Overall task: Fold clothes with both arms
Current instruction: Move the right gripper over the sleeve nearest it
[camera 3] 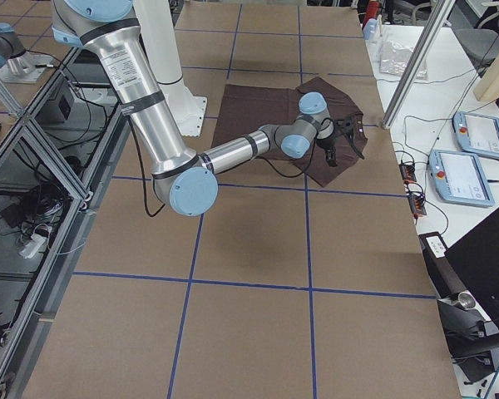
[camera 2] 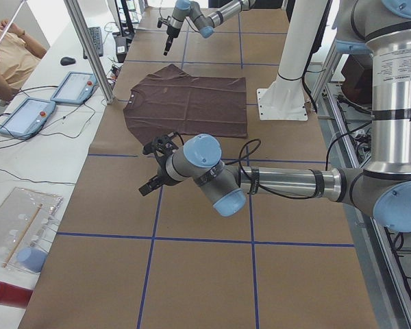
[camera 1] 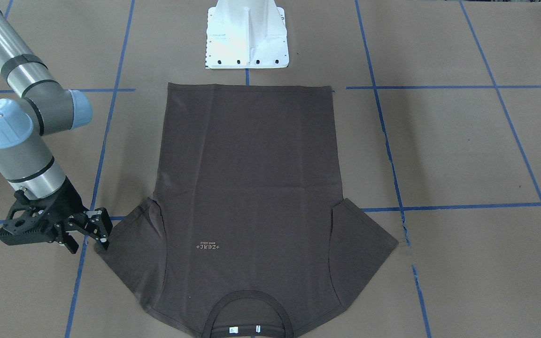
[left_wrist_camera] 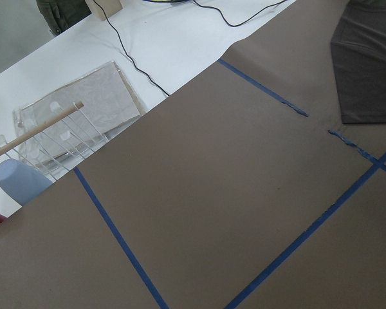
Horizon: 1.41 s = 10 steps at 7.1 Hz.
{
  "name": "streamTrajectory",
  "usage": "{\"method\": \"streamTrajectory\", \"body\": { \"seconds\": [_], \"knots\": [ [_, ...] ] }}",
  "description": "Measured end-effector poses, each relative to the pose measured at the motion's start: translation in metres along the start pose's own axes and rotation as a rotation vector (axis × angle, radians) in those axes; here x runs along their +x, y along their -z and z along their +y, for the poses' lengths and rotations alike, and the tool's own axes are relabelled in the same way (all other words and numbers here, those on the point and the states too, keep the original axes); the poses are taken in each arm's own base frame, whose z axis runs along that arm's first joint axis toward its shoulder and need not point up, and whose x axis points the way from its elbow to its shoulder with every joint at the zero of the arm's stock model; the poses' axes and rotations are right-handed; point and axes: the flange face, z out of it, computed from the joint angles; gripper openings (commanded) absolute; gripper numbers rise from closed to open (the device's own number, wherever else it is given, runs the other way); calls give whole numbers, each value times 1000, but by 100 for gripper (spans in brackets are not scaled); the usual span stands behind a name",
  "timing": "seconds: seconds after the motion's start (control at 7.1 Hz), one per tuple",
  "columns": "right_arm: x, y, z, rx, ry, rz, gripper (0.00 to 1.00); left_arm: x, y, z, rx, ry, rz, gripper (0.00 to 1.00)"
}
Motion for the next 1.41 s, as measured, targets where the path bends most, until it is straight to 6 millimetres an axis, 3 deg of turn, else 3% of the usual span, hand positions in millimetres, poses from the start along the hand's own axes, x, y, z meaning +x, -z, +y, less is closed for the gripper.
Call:
{"method": "streamTrajectory", "body": {
  "seconds": [0.28, 0.56, 0.99, 1.41],
  "knots": [
    [8, -31, 16, 10, 2, 17, 61, 0, 0, 0, 0, 0, -1, 100],
    [9, -47, 30, 12, 0, 25, 61, 0, 0, 0, -1, 0, -1, 100],
    [9, -57, 43, 13, 9, 39, 62, -1, -1, 2, -5, 5, -1, 100],
    [8, -56, 44, 18, 11, 38, 62, -2, -2, 4, -7, 6, 0, 100]
  ]
}}
